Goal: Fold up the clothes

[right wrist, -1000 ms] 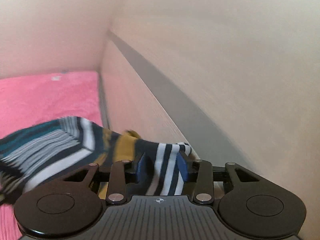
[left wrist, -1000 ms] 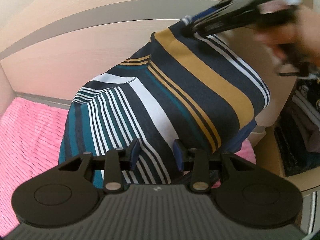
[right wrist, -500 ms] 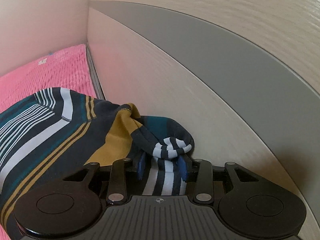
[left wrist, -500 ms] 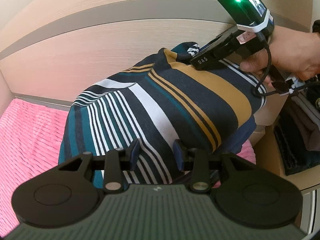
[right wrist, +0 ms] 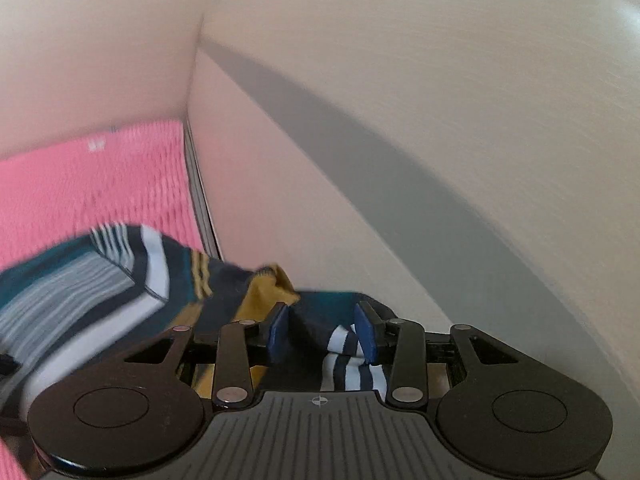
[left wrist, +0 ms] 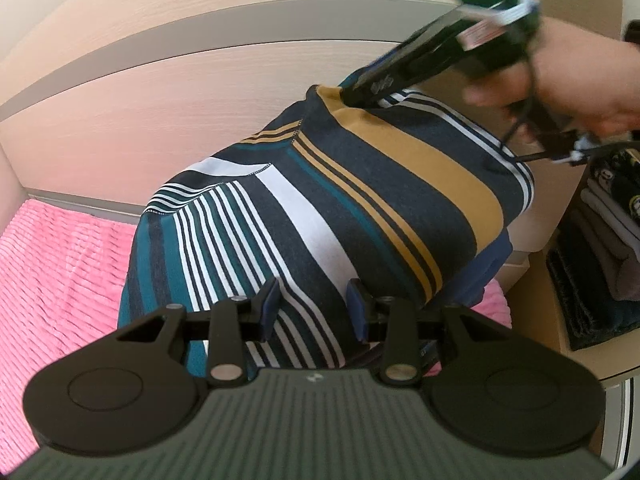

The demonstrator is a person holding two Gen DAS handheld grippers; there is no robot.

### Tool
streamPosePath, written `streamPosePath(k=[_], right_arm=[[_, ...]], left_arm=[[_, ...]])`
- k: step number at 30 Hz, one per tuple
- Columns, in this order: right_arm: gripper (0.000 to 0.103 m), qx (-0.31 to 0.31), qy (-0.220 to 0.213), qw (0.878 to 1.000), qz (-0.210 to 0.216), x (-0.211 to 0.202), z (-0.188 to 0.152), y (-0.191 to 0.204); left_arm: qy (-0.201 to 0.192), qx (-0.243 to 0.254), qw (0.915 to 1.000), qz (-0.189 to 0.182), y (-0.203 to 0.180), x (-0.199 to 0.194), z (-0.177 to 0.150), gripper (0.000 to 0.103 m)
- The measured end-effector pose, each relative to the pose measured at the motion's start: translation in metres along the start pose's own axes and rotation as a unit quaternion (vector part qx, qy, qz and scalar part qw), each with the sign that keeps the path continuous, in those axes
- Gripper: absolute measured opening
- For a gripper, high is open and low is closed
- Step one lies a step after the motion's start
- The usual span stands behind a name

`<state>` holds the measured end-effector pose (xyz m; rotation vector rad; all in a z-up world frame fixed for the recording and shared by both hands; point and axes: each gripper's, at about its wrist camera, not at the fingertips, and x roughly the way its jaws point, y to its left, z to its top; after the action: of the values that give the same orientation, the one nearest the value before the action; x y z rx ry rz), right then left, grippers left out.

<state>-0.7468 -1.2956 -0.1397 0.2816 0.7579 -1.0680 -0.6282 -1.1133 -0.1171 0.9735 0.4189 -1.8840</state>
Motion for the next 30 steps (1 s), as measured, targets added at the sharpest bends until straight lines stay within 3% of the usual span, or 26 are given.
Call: streamPosePath(k=[3, 6, 10, 13, 14, 15, 17, 23, 25, 26, 30], right_arm=[[0.039, 0.003, 0.023, 1.0, -0.007, 0.005, -0.003, 0.002], [0.039, 0.056, 0.051, 0.997, 0.011, 0.014, -0.011, -0.008], [0.039, 0.042, 0.063, 0.997, 0.025, 0.016, -0.011, -0.014], [0.04, 0.046, 0.045, 0.997, 0.035, 0.003, 0.004, -0.014], [0.046, 0.046, 0.029, 0.998, 0.037, -0.006, 0.007, -0.014], [0.063, 0.047, 0.014, 0.998, 0.039, -0.015, 0.011, -0.015], [0.077, 0.044, -0.007, 0.998, 0.045, -0.042, 0.005, -0.012], [0.076, 0.064, -0.017, 0.995, 0.08, -0.102, -0.037, -0.007], [0.068, 0.086, 0.001, 0.992, 0.093, -0.105, -0.057, -0.003], [0.055, 0.098, 0.015, 0.99, 0.099, -0.097, -0.064, 0.003], [0.055, 0.113, 0.055, 0.987, 0.104, -0.072, -0.08, 0.014]], left_arm=[[-0.002, 0.0, 1.0, 0.001, 0.001, 0.0, 0.0, 0.032], [-0.001, 0.001, 1.0, 0.0, 0.001, 0.0, 0.001, 0.032], [-0.001, 0.002, 1.0, -0.001, 0.002, 0.0, 0.002, 0.032], [-0.001, -0.002, 1.0, -0.003, 0.006, -0.002, 0.004, 0.033], [-0.002, -0.003, 1.0, -0.003, 0.006, -0.004, 0.005, 0.035], [-0.005, -0.004, 1.0, -0.001, 0.008, -0.006, 0.006, 0.037], [-0.011, -0.009, 0.9999, 0.006, 0.013, -0.013, 0.007, 0.04], [-0.024, -0.088, 0.9949, 0.042, 0.06, -0.044, -0.004, 0.041], [-0.004, -0.118, 0.9919, 0.046, 0.075, -0.037, -0.012, 0.038], [0.006, -0.13, 0.9904, 0.046, 0.08, -0.032, -0.016, 0.038], [0.03, -0.152, 0.987, 0.041, 0.09, -0.013, -0.029, 0.049]])
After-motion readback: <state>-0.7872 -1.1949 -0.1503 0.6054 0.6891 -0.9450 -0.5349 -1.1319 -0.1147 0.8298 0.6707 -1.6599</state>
